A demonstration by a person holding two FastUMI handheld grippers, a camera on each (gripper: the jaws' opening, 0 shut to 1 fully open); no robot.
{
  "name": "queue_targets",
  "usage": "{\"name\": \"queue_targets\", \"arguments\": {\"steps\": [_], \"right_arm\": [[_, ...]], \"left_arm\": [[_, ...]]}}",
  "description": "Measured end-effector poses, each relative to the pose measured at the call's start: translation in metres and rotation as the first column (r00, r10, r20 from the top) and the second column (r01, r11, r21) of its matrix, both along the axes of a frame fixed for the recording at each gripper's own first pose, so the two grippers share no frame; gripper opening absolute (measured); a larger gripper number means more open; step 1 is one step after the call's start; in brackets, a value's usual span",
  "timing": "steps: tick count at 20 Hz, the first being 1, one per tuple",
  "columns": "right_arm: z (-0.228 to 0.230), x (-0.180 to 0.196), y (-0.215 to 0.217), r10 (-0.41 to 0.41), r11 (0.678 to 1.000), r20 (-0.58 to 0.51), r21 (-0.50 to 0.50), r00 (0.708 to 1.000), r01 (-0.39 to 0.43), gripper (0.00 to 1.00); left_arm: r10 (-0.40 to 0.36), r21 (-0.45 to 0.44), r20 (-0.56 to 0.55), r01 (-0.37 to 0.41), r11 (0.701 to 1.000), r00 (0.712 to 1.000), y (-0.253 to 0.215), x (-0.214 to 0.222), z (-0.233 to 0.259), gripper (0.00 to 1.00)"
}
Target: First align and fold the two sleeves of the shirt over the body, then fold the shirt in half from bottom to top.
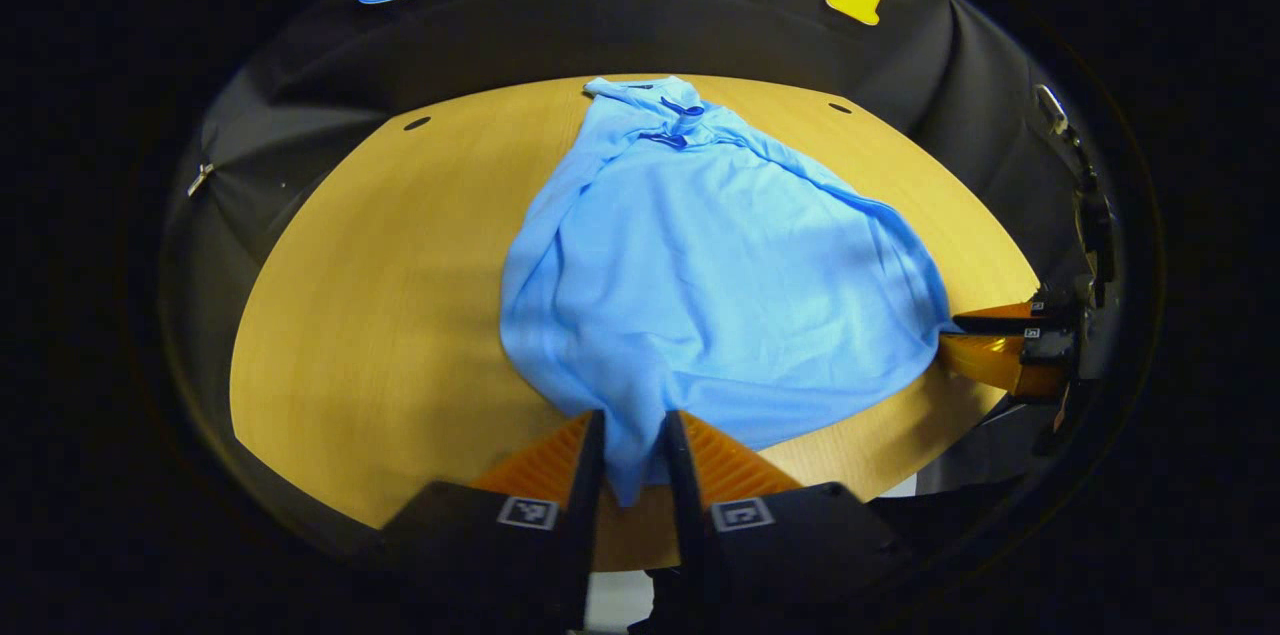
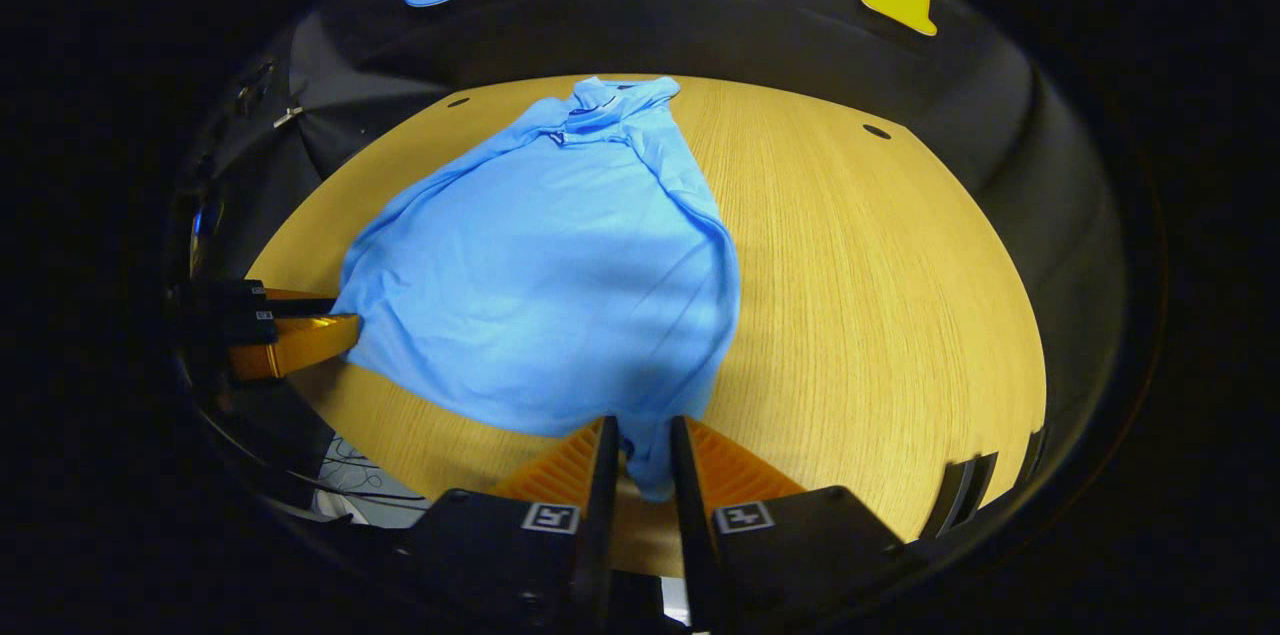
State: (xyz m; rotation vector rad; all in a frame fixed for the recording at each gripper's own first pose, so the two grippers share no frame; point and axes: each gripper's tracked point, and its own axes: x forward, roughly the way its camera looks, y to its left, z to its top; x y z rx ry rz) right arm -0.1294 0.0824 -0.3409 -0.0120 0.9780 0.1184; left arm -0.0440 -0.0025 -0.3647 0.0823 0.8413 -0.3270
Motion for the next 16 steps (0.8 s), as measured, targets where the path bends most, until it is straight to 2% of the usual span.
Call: {"name": "queue_targets", "arguments": {"steps": [1, 2, 3, 6, 10, 16], "right_arm": [[-0.001, 0.001, 0.003, 0.008, 1.0, 0.0, 0.004, 1.0, -0.008, 0.24], [-0.001, 0.002, 0.005, 0.008, 1.0, -0.005, 0.012, 1.0, -0.008, 0.3], [0.0, 0.001, 0.005, 0.002, 1.0, 0.0, 0.017, 1.0, -0.002, 0.09], [-0.001, 0.003, 0.006, -0.009, 0.999, -0.005, 0.042, 1.0, 0.009, 0.07], [0.007, 0.008, 0.005, -0.024, 0.998, 0.012, 0.055, 1.0, 0.023, 0.05], [0.056, 0.056, 0.001, -0.084, 0.992, 0.13, 0.104, 0.988, 0.071, 0.05]], "left_arm": [[0.007, -0.004, -0.007, -0.007, 1.0, 1.0, -0.001, 0.0, 0.001, 0.22], [0.021, -0.009, -0.01, -0.021, 1.0, 1.0, -0.001, 0.002, 0.002, 0.2], [0.035, -0.023, -0.017, -0.035, 0.999, 0.999, 0.0, 0.002, 0.004, 0.11], [0.057, -0.064, -0.028, -0.059, 0.996, 0.998, 0.001, 0.002, 0.007, 0.07], [0.053, -0.058, -0.015, -0.054, 0.997, 0.998, 0.001, 0.003, 0.015, 0.06], [0.076, -0.114, 0.072, -0.067, 0.991, 0.995, -0.004, 0.034, 0.067, 0.06]]}}
